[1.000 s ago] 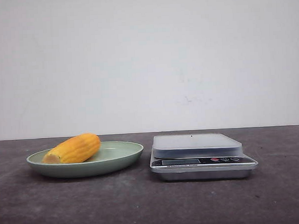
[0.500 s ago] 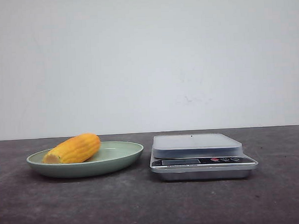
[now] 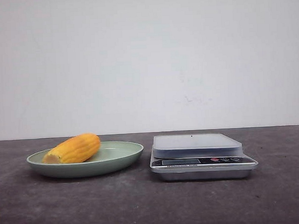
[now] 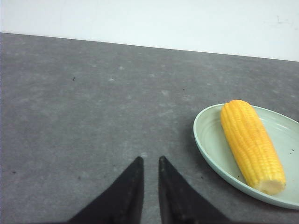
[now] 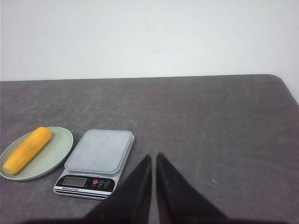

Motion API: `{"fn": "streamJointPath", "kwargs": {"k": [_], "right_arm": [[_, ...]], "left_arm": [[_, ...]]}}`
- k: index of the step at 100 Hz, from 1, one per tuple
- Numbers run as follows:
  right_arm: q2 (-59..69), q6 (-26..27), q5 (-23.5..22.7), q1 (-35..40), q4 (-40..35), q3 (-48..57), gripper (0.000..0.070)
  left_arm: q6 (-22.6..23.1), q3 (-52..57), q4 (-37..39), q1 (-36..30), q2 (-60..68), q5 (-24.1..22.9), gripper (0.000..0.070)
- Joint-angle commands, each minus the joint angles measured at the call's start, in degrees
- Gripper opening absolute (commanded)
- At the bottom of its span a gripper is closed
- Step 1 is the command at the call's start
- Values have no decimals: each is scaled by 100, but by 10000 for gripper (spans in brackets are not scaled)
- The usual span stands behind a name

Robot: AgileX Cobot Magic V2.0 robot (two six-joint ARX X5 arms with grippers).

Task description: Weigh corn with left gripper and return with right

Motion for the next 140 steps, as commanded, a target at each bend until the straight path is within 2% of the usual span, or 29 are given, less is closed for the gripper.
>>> {"fn": "streamJointPath", "kwargs": {"k": [1, 26, 31, 40, 52, 64, 73, 84, 100, 112, 121, 140], "right_arm": [[0, 50, 4, 22, 59, 81, 11], [0, 15, 13, -7, 57, 81, 11], [-31, -461, 149, -153, 155, 74, 11], [-144, -826, 214, -505, 597, -96, 11], [-592, -1064, 170, -1106, 1663, -1008, 11], [-887, -1154, 68, -1808, 3383, -2518, 11], [-866, -1137, -420, -2326, 4444, -3521, 11], [-890, -872, -1073, -2719, 5558, -4634, 11], [-890, -487, -1088, -2750, 6478, -5855, 11], [-892, -431, -1099, -2706, 6677, -6387, 11], [-892, -538, -1071, -2702, 6223, -6389, 11], [-892, -787, -1058, -2494, 6109, -6389, 11]], "left_arm": [[44, -101, -28, 11, -7, 20, 21], [44, -101, -28, 11, -7, 20, 22], [44, -101, -28, 11, -7, 20, 21], [44, -101, -28, 11, -7, 20, 21], [44, -101, -28, 11, -7, 20, 21], [44, -101, -26, 11, -7, 17, 21], [42, -101, -26, 7, -7, 17, 21], [42, -98, -35, 7, 9, 13, 21], [44, -98, -28, 7, 7, 15, 22], [44, -98, -31, 4, 4, 17, 21], [44, -98, -31, 4, 4, 15, 22], [42, -98, -31, 7, 4, 15, 21]]}}
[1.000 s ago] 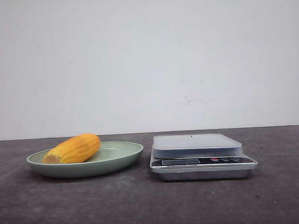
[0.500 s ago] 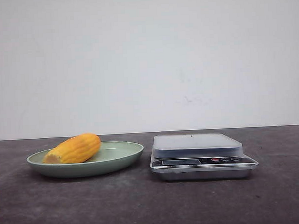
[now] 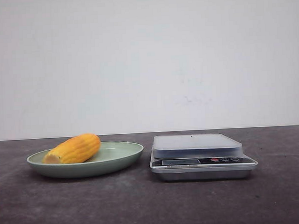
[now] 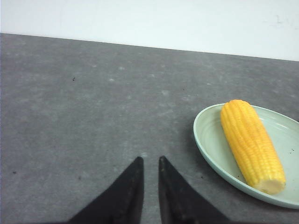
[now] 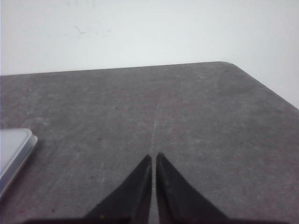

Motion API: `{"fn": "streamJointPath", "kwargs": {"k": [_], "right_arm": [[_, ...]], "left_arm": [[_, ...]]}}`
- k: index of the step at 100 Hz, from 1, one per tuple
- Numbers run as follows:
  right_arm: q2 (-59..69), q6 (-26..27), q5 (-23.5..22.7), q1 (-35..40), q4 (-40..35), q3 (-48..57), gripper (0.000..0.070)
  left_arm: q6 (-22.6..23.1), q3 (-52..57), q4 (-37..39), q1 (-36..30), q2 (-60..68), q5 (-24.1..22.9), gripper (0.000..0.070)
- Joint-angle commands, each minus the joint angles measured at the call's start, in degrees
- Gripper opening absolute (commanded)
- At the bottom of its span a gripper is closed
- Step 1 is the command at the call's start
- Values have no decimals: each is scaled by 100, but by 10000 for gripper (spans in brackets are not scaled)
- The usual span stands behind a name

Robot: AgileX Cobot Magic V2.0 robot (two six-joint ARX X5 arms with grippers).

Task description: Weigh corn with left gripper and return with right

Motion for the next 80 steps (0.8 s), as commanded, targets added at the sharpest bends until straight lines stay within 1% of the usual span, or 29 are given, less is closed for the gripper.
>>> {"fn": "streamJointPath", "kwargs": {"k": [1, 16, 29, 48, 80], "right_arm": [[-9, -109, -2, 127, -24, -22, 11], [-9, -129, -17, 459, -511, -22, 11], [-9, -260, -42, 579, -496, -22, 11], [-9, -256, 2, 581, -350, -22, 11], [-9, -256, 2, 581, -343, -20, 11]], "left_arm": [[28, -98, -33, 7, -2, 15, 21], [31, -98, -33, 4, -2, 15, 21], [31, -98, -33, 4, -2, 15, 21], [31, -98, -33, 4, -2, 15, 21], [28, -98, -33, 4, -2, 15, 21]]}}
